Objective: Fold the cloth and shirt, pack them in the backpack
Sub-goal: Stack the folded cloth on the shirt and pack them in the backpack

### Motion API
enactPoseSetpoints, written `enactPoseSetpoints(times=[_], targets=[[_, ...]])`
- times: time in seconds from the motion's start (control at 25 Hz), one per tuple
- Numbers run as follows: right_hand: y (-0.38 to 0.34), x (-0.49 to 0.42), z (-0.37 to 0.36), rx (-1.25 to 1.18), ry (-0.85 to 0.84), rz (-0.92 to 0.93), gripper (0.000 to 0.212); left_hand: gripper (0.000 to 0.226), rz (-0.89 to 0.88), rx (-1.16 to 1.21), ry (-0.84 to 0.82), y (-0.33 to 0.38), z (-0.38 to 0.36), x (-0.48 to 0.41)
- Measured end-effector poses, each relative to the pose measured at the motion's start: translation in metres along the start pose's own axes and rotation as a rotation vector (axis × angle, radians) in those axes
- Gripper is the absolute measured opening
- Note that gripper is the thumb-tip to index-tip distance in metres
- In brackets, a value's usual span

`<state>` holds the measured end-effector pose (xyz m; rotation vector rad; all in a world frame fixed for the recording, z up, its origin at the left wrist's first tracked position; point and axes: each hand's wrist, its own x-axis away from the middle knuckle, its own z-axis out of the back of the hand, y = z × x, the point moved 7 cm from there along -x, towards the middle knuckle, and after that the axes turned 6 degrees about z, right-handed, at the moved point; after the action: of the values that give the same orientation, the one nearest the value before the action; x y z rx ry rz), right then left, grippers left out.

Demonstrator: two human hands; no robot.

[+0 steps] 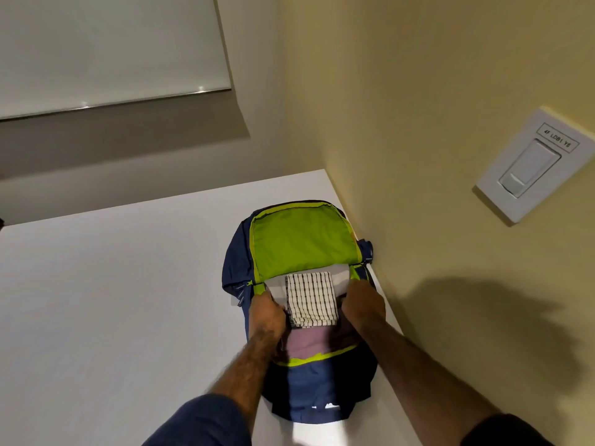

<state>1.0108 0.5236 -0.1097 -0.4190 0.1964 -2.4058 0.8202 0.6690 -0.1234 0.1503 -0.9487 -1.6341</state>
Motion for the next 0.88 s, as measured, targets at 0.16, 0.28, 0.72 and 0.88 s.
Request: enactPoseSetpoints(times=[0.16, 0.28, 0.72, 0.88], targets=[[-0.002, -0.001, -0.001, 0.141, 0.066, -0.019, 0.023, 0.037, 0.004, -0.119, 0.163, -0.001, 0.005, 0.012], [-0.029, 0.003, 0.007, 0.034, 0.330, 0.169, 0.024, 0.051, -0.295, -0.231, 0.238, 0.016, -0.002, 0.018], [-0.042, -0.016, -0.055, 0.091, 0.031, 0.310, 0.073, 0.089, -0.430, -0.564, -0.021, 0.008, -0.061, -0.006], [-0.044, -0.018, -0.064, 0.027, 0.010, 0.308, 0.099, 0.068, -0.429, -0.614, 0.054, 0.001, -0.069, -0.011]])
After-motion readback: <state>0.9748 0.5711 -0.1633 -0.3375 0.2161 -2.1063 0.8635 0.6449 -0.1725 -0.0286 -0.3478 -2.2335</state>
